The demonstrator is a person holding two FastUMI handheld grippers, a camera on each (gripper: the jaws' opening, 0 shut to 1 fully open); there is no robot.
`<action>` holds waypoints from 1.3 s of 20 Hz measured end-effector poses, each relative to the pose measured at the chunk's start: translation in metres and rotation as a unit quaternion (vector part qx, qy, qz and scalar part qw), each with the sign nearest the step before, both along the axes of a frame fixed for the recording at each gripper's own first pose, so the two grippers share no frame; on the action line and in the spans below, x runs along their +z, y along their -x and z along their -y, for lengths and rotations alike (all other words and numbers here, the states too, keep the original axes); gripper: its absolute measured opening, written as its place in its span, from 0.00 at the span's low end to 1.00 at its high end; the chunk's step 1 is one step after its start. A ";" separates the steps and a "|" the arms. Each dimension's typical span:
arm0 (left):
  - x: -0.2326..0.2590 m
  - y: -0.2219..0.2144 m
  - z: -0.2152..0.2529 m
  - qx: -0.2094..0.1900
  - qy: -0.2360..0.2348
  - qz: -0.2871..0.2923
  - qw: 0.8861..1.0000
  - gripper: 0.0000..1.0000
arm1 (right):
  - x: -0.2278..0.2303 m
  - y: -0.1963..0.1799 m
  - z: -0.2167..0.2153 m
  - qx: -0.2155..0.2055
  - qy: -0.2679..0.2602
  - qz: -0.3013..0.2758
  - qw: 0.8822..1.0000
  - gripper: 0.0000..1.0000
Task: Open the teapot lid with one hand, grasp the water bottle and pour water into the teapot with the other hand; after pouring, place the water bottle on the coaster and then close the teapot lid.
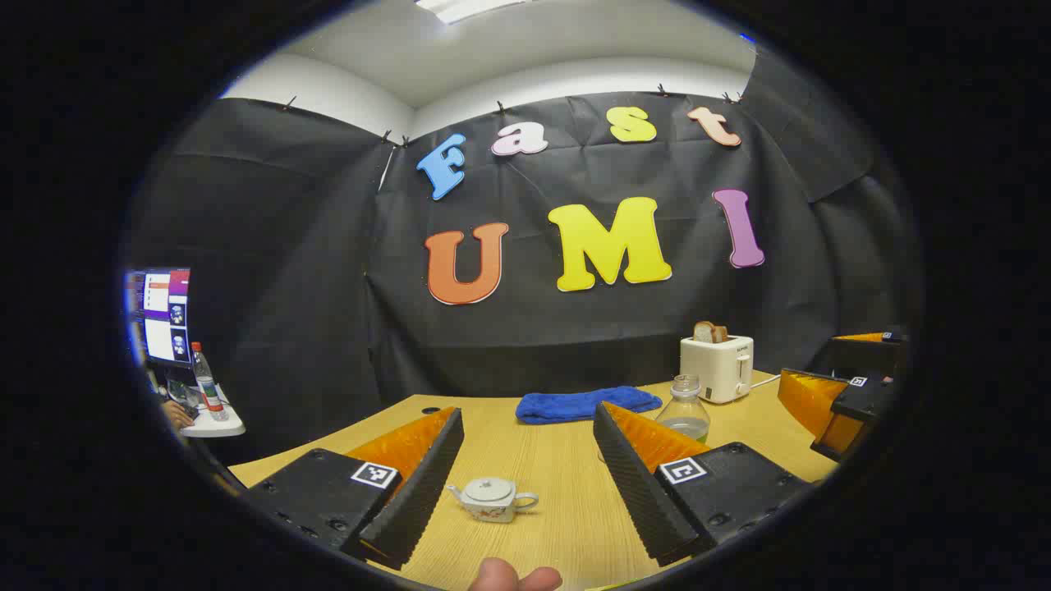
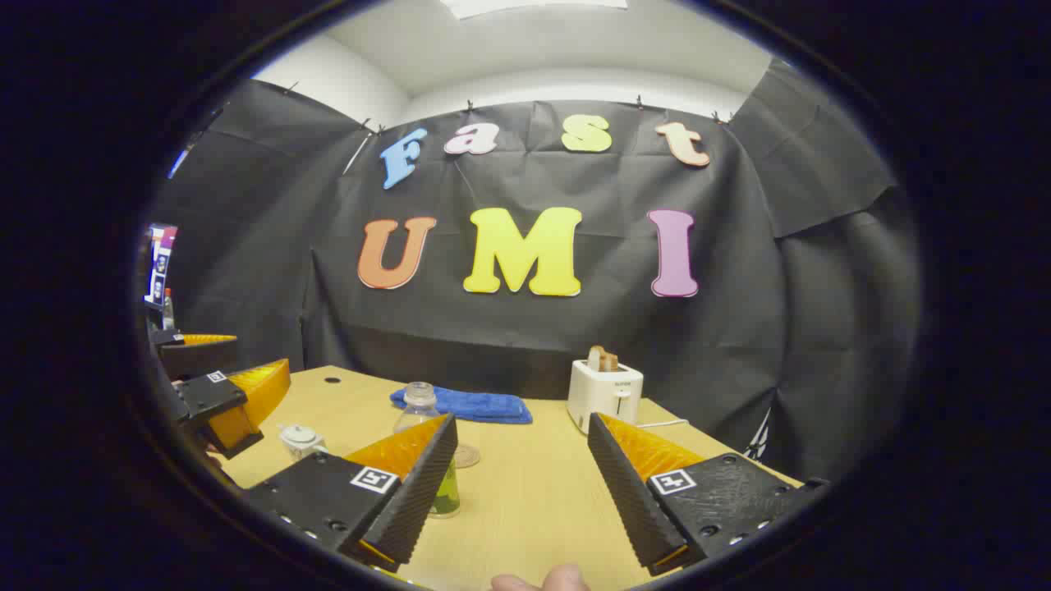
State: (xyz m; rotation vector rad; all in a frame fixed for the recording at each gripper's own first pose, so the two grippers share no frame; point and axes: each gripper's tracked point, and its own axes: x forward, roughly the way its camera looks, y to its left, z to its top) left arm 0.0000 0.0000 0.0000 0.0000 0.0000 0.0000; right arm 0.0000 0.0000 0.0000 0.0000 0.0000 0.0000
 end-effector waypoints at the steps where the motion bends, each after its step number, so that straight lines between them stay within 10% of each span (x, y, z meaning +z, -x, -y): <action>1: 0.000 -0.001 -0.001 0.000 0.003 -0.001 1.000 0.99 | -0.001 0.000 0.000 0.001 -0.005 -0.003 1.000 0.98; 26: -0.002 -0.003 0.001 -0.001 0.012 0.006 1.000 1.00 | -0.007 -0.008 -0.002 0.016 0.000 -0.013 1.000 0.95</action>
